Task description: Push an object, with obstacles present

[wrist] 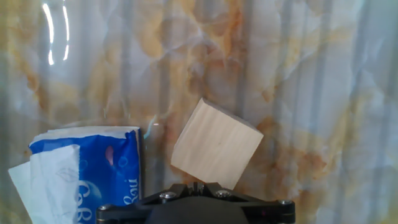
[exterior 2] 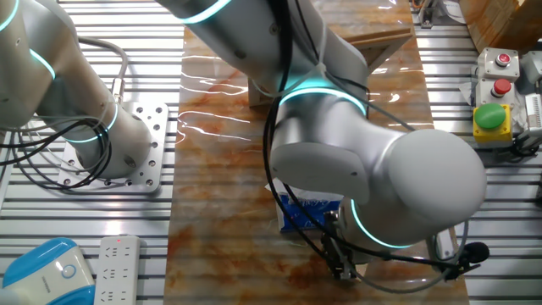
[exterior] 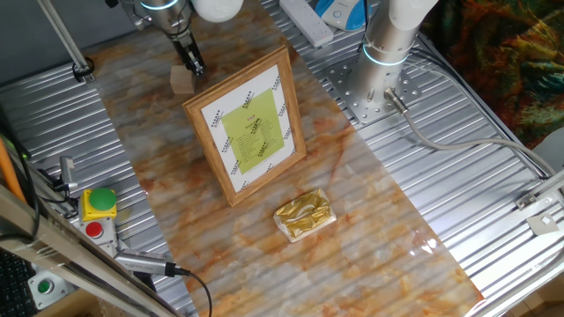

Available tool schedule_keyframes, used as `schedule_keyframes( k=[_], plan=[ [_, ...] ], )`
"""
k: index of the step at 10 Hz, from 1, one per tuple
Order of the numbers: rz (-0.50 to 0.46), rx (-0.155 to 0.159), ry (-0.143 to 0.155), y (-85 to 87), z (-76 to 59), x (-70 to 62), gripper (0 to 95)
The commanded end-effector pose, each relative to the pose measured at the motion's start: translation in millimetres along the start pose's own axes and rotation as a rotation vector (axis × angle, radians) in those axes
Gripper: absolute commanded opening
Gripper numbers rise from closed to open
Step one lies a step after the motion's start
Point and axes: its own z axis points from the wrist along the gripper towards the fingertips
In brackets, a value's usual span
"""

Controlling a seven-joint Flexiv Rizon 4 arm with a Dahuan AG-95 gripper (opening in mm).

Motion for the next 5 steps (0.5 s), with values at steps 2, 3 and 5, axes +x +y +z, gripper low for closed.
schedule_keyframes(
  k=[2, 3, 5],
  plan=[
    [-0.029, 0.049, 0.017, -3.0, 1.7, -3.2, 0.0],
    [-0.034, 0.044, 0.029, -7.3, 0.7, -7.9, 0.0],
    [-0.049, 0.043, 0.041, -13.4, -1.1, -15.0, 0.0]
  ],
)
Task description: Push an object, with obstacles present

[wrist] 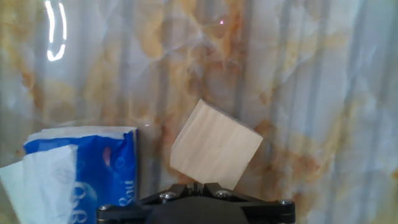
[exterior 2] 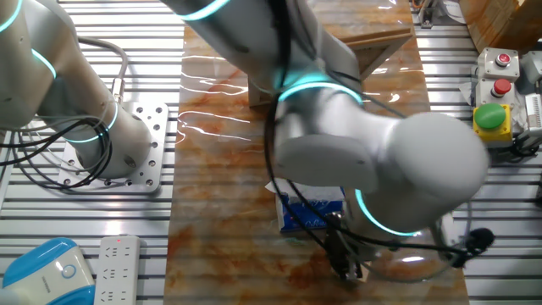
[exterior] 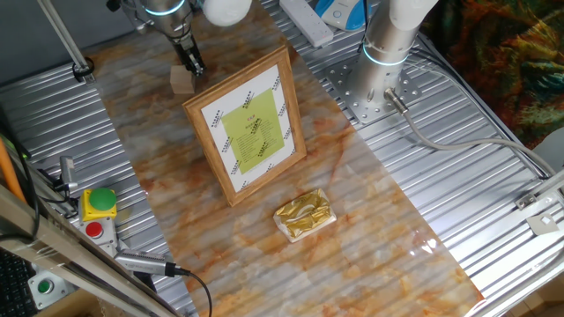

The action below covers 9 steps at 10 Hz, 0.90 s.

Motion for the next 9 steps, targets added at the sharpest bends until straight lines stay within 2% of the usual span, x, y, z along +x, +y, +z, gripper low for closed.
schedule_keyframes(
  k=[1, 5, 9],
  plan=[
    [-0.012, -0.005, 0.007, -5.6, -1.6, -7.0, 0.0],
    [-0.037, -0.017, 0.0, -14.4, -4.0, -17.5, 0.0],
    [-0.062, -0.044, -0.005, -29.4, -6.7, -39.2, 0.0]
  ],
)
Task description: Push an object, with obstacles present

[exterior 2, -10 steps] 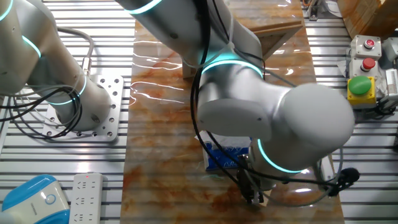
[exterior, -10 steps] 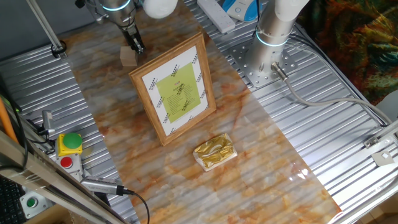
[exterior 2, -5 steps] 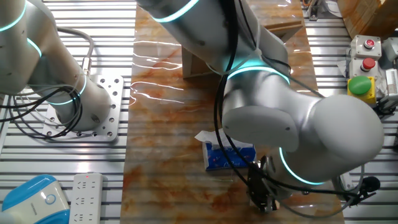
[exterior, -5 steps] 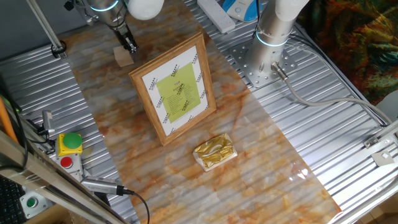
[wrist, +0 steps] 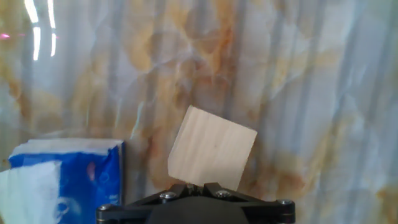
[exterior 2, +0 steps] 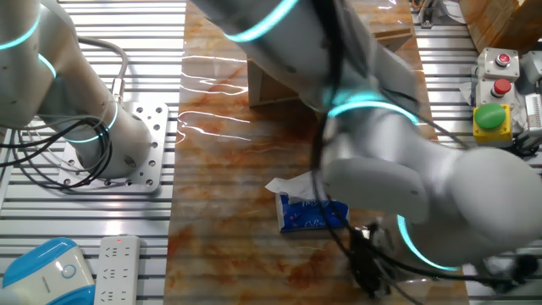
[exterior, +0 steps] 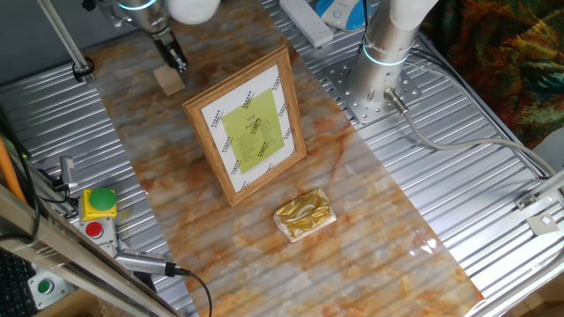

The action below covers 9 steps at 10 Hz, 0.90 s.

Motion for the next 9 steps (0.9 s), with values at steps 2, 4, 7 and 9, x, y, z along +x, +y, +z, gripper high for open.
schedule_keyframes(
  k=[2, 4, 7, 9],
  plan=[
    [-0.005, -0.006, -0.001, -4.1, -1.8, -6.3, 0.0],
    [-0.011, -0.014, -0.01, -6.3, -1.6, -9.9, 0.0],
    [-0.058, -0.024, -0.005, -11.8, -3.3, -18.8, 0.0],
    [-0.1, -0.017, -0.003, -12.2, -3.8, -19.2, 0.0]
  ],
)
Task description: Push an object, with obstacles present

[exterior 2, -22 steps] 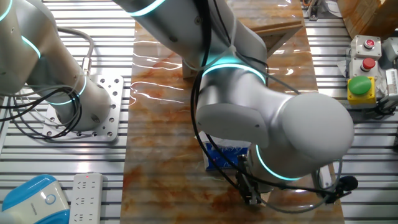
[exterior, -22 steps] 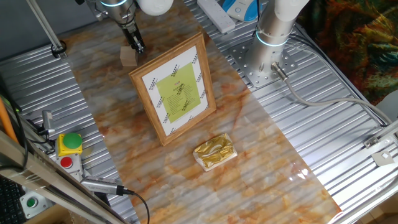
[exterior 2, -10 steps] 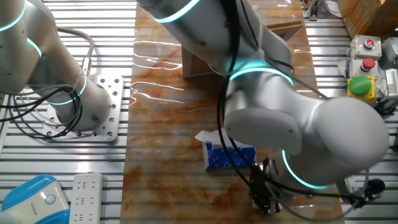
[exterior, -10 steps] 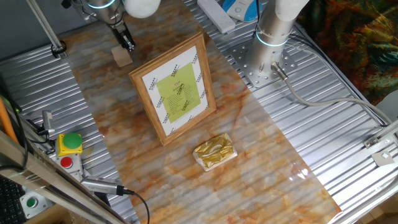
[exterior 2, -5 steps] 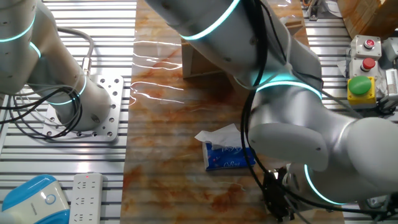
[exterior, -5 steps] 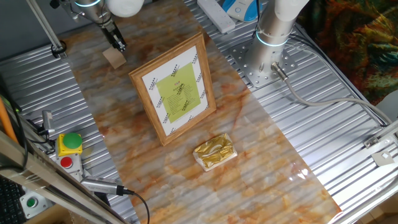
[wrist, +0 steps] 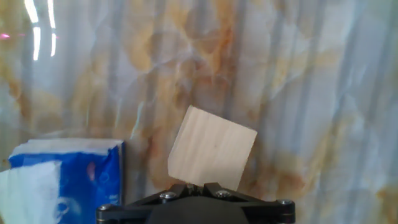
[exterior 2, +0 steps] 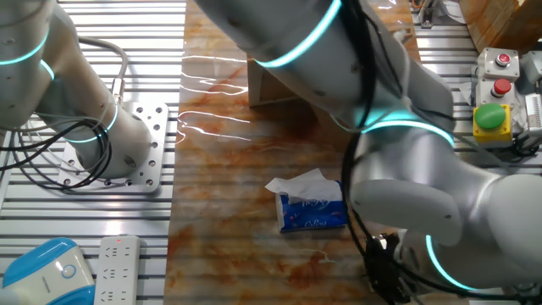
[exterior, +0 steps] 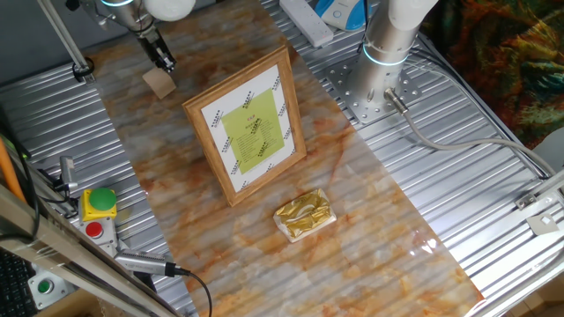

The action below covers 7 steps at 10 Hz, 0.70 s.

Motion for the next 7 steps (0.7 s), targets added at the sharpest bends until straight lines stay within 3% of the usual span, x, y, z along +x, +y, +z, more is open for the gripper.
schedule_keyframes(
  k=[1, 5, 7],
  plan=[
    [-0.052, 0.0, -0.006, 1.3, -1.1, 2.5, 0.0],
    [-0.112, 0.006, 0.002, 0.9, 2.4, 1.1, 0.0],
    [-0.11, 0.005, -0.023, -0.2, 8.9, -2.5, 0.0]
  ],
)
